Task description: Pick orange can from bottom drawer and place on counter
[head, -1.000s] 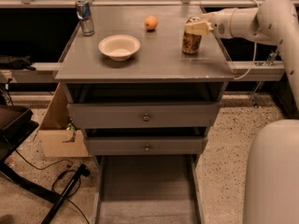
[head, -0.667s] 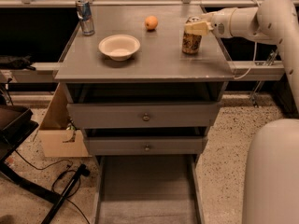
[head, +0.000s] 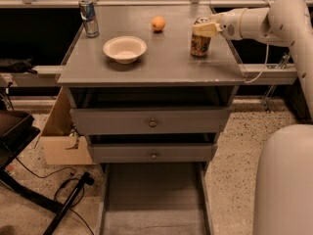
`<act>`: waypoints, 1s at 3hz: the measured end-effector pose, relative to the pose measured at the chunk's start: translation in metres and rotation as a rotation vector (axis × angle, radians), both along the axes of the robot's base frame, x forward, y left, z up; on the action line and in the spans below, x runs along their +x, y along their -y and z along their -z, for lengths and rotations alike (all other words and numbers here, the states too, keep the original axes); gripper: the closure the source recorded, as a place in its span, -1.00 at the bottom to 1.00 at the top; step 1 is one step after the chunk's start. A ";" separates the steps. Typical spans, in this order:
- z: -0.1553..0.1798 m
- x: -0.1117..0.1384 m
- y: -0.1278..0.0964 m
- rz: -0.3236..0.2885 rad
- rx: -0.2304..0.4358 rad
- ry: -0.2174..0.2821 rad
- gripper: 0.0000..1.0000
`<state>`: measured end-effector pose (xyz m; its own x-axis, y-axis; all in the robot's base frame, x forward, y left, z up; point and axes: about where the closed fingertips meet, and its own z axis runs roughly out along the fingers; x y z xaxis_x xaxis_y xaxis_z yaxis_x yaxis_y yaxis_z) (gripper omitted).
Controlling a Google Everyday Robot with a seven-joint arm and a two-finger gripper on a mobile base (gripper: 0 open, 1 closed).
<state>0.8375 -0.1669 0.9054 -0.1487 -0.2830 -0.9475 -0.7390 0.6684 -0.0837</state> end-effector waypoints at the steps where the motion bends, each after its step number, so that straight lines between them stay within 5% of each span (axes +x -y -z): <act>1: -0.006 -0.002 -0.002 -0.010 0.003 0.010 -0.98; 3: -0.061 -0.031 -0.012 -0.083 0.002 0.089 -1.00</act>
Offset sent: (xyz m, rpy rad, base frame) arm -0.0144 0.0061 0.0420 0.0155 -0.0714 0.0522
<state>0.8061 -0.1547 0.9664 -0.0404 -0.2887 -0.9566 -0.7817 0.6055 -0.1498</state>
